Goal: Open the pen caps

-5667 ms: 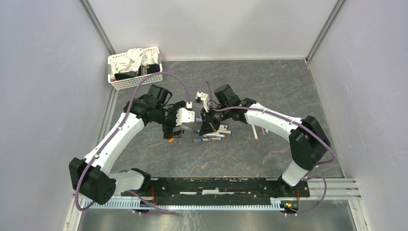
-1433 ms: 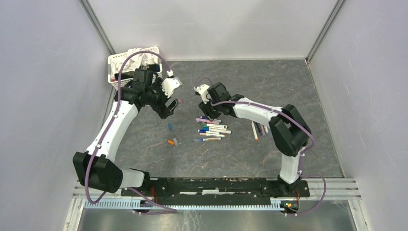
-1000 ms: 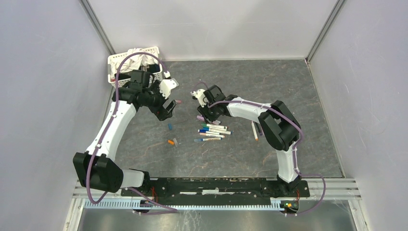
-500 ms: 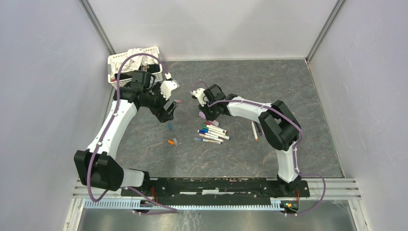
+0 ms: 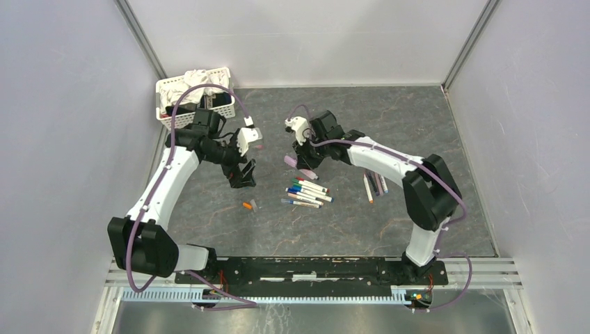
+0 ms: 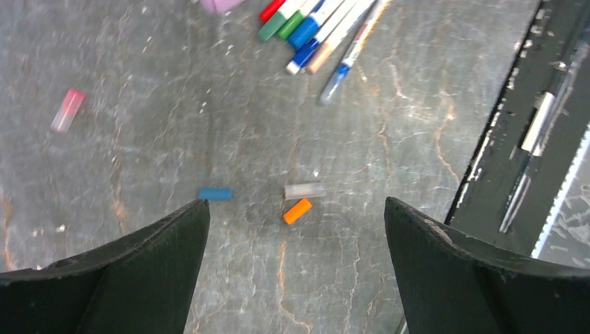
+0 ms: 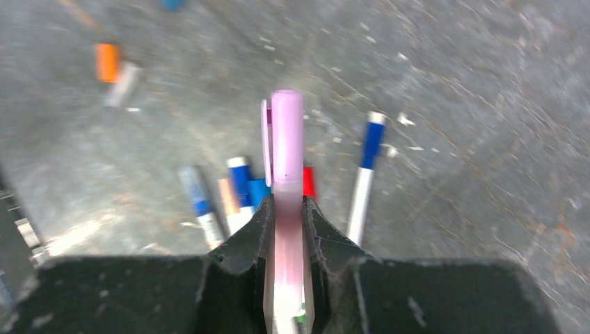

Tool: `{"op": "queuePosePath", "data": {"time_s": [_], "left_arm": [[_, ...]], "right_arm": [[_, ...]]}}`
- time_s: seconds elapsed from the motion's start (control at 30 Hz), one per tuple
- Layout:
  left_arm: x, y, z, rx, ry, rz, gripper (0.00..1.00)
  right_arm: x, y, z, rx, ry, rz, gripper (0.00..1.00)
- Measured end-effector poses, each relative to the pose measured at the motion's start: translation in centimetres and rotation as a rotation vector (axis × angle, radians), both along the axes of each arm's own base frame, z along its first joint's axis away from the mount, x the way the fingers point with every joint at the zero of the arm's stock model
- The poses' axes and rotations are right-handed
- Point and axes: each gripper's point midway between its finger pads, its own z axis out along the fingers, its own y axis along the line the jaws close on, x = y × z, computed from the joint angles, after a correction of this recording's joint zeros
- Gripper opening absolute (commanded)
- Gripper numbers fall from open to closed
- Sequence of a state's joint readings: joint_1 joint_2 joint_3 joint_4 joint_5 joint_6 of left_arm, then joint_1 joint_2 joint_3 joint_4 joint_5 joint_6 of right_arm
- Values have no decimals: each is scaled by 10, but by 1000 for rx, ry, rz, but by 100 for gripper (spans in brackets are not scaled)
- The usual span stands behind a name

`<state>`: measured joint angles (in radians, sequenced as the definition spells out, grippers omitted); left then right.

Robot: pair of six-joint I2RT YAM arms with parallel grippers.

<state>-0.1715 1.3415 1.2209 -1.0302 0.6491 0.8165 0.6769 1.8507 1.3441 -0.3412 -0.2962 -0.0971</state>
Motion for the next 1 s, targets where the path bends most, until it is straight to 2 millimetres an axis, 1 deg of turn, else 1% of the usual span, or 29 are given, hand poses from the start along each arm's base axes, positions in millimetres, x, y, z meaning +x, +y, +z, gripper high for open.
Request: {"op": "queuePosePath", "data": {"time_s": [0.1, 0.2, 0.33, 0.47, 0.57, 0.67, 0.77, 0.83, 0.93, 1.0], "left_arm": [[-11, -8, 5, -44, -7, -79, 100], [-20, -14, 10, -87, -20, -142, 100], [-32, -23, 14, -141, -12, -216, 100], [-45, -32, 17, -195, 16, -275, 100], [-56, -38, 16, -230, 49, -316, 100], [-68, -42, 13, -252, 83, -351, 100], [-78, -45, 9, -260, 116, -374, 95], [-84, -47, 8, -262, 130, -389, 89], [-87, -48, 6, -263, 141, -396, 73], [-88, -50, 7, -273, 150, -401, 57]], "right_arm": [[-22, 13, 31, 130, 32, 85, 0], [-54, 24, 51, 231, 89, 188, 0], [-90, 40, 63, 299, 157, 311, 0], [-118, 52, 68, 327, 202, 402, 0], [-135, 60, 74, 338, 224, 454, 0], [-144, 68, 83, 350, 225, 490, 0], [-149, 73, 91, 364, 220, 512, 0], [-150, 74, 94, 369, 219, 516, 0], [-151, 75, 95, 369, 227, 513, 0], [-151, 74, 96, 368, 232, 509, 2]]}}
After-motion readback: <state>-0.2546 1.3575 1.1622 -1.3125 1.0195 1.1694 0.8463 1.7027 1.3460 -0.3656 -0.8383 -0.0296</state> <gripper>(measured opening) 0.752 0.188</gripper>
